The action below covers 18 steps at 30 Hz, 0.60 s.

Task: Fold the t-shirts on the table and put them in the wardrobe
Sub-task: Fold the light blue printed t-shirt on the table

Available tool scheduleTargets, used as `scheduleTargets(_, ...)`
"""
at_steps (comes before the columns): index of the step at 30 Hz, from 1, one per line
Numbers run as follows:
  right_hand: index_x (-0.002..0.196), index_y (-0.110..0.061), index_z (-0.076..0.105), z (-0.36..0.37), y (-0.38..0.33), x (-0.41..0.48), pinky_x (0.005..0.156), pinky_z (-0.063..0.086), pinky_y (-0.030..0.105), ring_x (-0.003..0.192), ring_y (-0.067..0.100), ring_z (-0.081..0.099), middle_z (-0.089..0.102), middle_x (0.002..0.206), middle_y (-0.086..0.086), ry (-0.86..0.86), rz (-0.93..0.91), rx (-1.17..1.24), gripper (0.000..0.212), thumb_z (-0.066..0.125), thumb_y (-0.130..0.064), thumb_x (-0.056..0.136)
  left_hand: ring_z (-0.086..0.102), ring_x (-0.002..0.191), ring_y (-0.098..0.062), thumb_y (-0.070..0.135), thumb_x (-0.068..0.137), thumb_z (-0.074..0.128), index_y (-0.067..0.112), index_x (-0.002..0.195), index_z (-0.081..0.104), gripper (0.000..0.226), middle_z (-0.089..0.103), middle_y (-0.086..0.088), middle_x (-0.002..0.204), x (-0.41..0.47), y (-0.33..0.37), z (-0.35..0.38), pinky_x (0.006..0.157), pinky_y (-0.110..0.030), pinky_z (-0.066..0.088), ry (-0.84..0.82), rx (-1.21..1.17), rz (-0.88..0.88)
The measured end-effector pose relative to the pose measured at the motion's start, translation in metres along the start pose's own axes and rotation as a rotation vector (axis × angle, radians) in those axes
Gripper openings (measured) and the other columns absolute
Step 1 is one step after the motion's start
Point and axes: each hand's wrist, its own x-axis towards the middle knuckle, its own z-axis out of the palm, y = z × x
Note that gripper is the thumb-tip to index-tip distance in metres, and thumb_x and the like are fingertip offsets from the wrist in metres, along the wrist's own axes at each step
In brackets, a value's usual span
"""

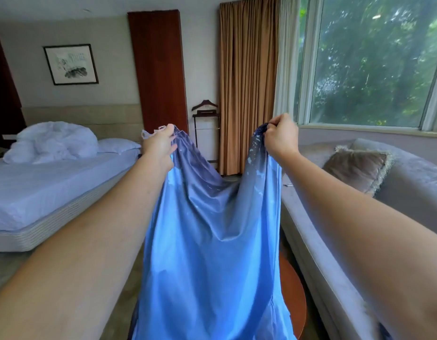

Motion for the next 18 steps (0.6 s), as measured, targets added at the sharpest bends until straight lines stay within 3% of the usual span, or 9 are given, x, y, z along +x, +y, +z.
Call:
scheduleTargets(3,0.111,-0.004,0.054,0.035,0.012,0.022,0.076,0.036,0.024,0.093,0.016,0.046,0.05,0.107,0.004,-0.04,0.038,-0.051,0.022,0.037,-0.004,0.096,0.045,0.131,-0.02,0.035,0.101,0.05,0.023,0.132,0.053,0.033,0.055,0.005,0.136,0.034,-0.009,0.008,0.107,-0.038,0.031,-0.023,0.009,-0.07)
scheduleTargets(6,0.105,-0.008,0.05,0.066,0.01,0.05,0.075,0.037,0.025,0.091,0.016,0.047,0.049,0.107,0.004,-0.06,0.054,-0.012,0.015,0.037,-0.004,0.097,0.055,0.097,-0.014,0.034,0.099,0.054,0.024,0.104,0.06,0.012,0.06,0.011,0.096,0.07,-0.001,0.02,0.08,-0.031,0.043,-0.016,-0.072,-0.07)
scheduleTargets(8,0.101,-0.01,0.049,0.082,0.0,0.075,0.071,0.04,0.021,0.087,0.014,0.05,0.05,0.102,0.002,-0.037,0.045,0.066,0.012,0.038,-0.005,0.098,0.058,0.081,-0.01,0.032,0.099,0.056,0.021,0.114,0.063,0.02,0.061,0.01,0.089,0.094,0.013,0.026,0.078,-0.032,0.048,-0.01,-0.123,-0.003)
scheduleTargets(10,0.099,-0.01,0.051,0.091,-0.016,0.098,0.063,0.039,0.011,0.082,0.008,0.05,0.052,0.097,-0.001,0.008,0.008,0.165,0.011,0.04,-0.005,0.099,0.061,0.099,-0.012,0.035,0.099,0.054,0.023,0.128,0.059,0.032,0.065,0.011,0.104,0.113,0.034,0.029,0.093,-0.036,0.044,-0.024,-0.127,0.071)
scheduleTargets(13,0.097,-0.012,0.054,0.09,-0.039,0.124,0.066,0.037,0.009,0.083,0.004,0.051,0.056,0.096,-0.004,0.09,-0.058,0.286,0.013,0.043,-0.007,0.099,0.041,0.136,-0.021,0.041,0.101,0.048,0.031,0.136,0.051,0.037,0.053,0.01,0.137,0.127,0.064,0.029,0.111,-0.048,0.025,-0.048,-0.133,0.139)
scheduleTargets(16,0.095,-0.014,0.054,0.076,-0.051,0.129,0.075,0.041,0.015,0.087,0.007,0.055,0.058,0.097,-0.004,0.155,-0.074,0.336,0.012,0.044,-0.008,0.099,0.032,0.143,-0.023,0.043,0.102,0.044,0.035,0.134,0.049,0.034,0.042,0.012,0.15,0.121,0.077,0.021,0.113,-0.052,0.019,-0.057,-0.142,0.18)
scheduleTargets(18,0.095,-0.015,0.053,0.062,-0.044,0.123,0.072,0.039,0.012,0.086,0.007,0.054,0.057,0.096,-0.004,0.169,-0.067,0.312,0.01,0.046,-0.009,0.099,0.029,0.145,-0.024,0.044,0.102,0.043,0.034,0.136,0.047,0.036,0.041,0.012,0.151,0.112,0.072,0.012,0.114,-0.055,0.015,-0.063,-0.136,0.174)
